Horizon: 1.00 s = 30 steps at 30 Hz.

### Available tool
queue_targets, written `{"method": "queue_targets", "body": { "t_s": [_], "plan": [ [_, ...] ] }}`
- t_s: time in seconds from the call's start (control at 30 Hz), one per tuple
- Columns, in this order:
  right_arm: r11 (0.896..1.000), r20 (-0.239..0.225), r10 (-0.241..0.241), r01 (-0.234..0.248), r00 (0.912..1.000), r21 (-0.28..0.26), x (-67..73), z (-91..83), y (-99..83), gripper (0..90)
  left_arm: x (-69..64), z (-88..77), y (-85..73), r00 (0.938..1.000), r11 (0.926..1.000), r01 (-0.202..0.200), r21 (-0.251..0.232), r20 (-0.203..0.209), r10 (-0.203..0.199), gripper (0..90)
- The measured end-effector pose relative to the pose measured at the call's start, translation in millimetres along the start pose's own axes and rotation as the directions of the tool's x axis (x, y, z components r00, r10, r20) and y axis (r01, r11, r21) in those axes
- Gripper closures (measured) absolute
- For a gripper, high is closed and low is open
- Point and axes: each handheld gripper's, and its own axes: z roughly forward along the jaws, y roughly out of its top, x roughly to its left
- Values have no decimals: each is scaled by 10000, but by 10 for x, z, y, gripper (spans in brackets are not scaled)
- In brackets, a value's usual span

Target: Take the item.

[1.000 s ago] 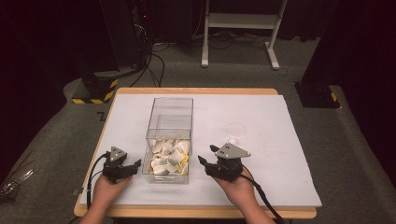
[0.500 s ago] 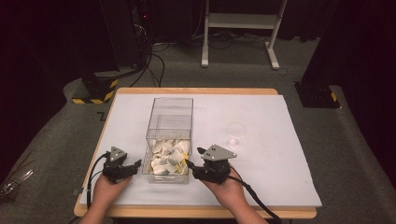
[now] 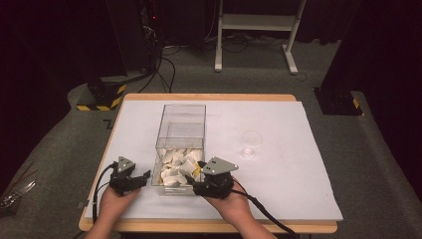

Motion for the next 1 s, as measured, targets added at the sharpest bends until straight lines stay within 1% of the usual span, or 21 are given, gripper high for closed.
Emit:
{"method": "queue_targets", "body": {
  "t_s": [0.1,0.17,0.23,0.43,0.63,0.7,0.83,0.93,1.0],
  "plan": [
    [10000,-129,-57,57,9999,4,43,33,11,398,2,-1,-1,10000,10000,9,13,21,-9,316],
    [10000,-248,-56,57,9997,24,72,59,13,426,0,-1,-1,10000,10000,2,8,9,-2,316],
    [9998,-331,-183,183,9993,14,107,82,17,429,2,0,0,10000,10000,5,9,20,-6,316],
    [9998,-561,-141,146,9983,93,174,156,28,438,0,0,-1,10000,10000,8,3,9,-8,316],
    [9996,-587,-245,251,9980,88,218,210,29,488,0,0,-1,10000,10000,-8,7,10,8,316],
    [9994,-484,-301,308,9984,134,225,219,27,509,4,-1,0,10000,10000,-12,16,21,12,316],
    [9992,-451,-320,331,9985,243,224,226,22,555,-2,0,-1,10000,10000,-11,-3,0,11,316],
    [9983,-342,-499,509,9982,299,237,220,14,617,3,0,0,10000,10000,-15,8,10,15,315],
    [9978,-292,-533,543,9982,371,237,222,7,655,0,0,-1,10000,10000,-11,6,10,11,316]
  ]
}}
